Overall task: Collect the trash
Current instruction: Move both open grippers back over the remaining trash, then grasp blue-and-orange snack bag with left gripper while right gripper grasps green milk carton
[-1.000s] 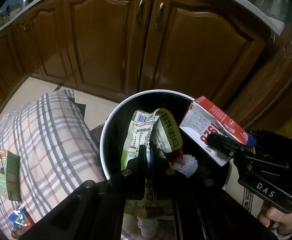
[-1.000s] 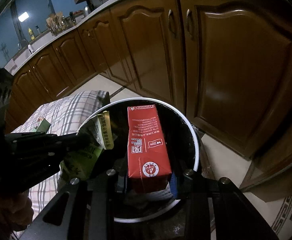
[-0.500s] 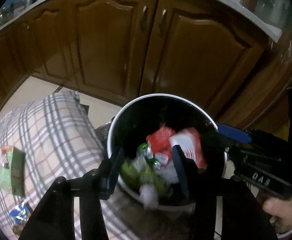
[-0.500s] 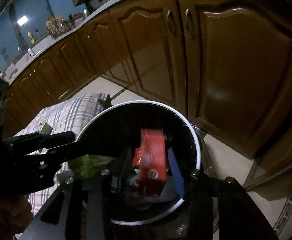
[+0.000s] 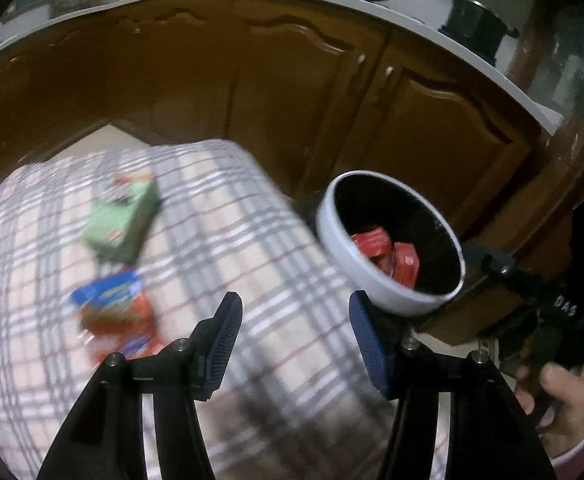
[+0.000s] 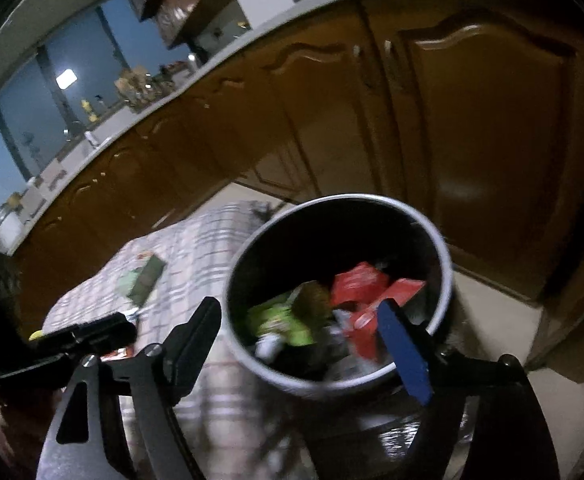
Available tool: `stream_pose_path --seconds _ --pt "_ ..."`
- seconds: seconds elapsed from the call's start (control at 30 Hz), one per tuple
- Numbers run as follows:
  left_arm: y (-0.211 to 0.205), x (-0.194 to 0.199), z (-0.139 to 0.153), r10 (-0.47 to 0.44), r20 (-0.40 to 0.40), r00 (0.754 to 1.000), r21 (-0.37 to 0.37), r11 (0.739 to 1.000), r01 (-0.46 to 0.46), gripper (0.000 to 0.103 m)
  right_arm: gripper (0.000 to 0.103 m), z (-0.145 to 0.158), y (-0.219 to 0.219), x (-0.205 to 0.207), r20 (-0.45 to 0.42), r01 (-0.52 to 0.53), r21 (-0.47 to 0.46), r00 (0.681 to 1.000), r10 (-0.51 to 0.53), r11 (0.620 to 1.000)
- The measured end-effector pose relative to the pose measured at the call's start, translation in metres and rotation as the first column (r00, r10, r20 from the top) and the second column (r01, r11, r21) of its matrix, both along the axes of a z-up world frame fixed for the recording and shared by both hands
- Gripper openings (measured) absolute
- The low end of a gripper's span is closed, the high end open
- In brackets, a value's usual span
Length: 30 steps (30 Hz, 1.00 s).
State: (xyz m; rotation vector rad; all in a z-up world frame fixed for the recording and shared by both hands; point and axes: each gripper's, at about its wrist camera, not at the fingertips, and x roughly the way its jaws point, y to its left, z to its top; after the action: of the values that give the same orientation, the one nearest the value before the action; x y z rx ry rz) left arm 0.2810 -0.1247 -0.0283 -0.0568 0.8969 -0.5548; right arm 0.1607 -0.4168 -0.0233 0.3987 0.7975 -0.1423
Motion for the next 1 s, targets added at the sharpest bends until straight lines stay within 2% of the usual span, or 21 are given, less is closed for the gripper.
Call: stream_pose_path --seconds 0.23,0.43,0.57,0.67,0.83,0.93,0.97,1.0 --pt "0.058 -0.025 -0.008 0.111 -0.043 0.993 -0.009 0.994 -0.112 0.055 0.087 -0.003 0.051 0.002 0.017 -0.095 0.028 0.995 0.094 0.995" --pt "0.096 -0.027 -0.013 0.197 -0.078 0.977 -0.017 0.98 -0.199 0.064 0.091 -0.012 0.087 0.009 -0.007 -0.163 0.056 0.987 0.163 0.985" --pt "0.102 -0.014 -0.018 0.225 -0.094 0.97 -0.036 0.973 -0.229 0.068 0.096 -0.011 0.111 0.019 -0.028 -0.189 0.037 0.981 0.19 0.981" --pt "0.1 0.0 -0.026 0.229 -0.107 0.968 -0.044 0.971 -0.235 0.068 0.096 -0.011 0.122 0.031 -0.021 -0.227 0.063 0.973 0.229 0.972" --pt "0.094 0.029 -0.046 0.236 -0.145 0.961 -0.047 0.968 -0.245 0.068 0.096 -0.02 0.119 0.057 -0.008 -0.177 0.152 0.984 0.18 0.972" --pt "0.094 0.044 -0.06 0.252 -0.164 0.954 -0.053 0.963 -0.264 0.063 0.096 -0.028 0.12 0.076 -0.018 -0.17 0.197 0.984 0.177 0.966" --pt "0.095 0.047 -0.061 0.263 -0.153 0.953 -0.054 0.96 -0.274 0.054 0.096 -0.031 0.122 0.084 -0.022 -0.169 0.209 0.984 0.177 0.963" --pt "0.095 0.05 -0.062 0.265 -0.149 0.953 -0.052 0.96 -0.275 0.037 0.096 -0.037 0.123 0.094 -0.029 -0.174 0.24 0.982 0.187 0.955"
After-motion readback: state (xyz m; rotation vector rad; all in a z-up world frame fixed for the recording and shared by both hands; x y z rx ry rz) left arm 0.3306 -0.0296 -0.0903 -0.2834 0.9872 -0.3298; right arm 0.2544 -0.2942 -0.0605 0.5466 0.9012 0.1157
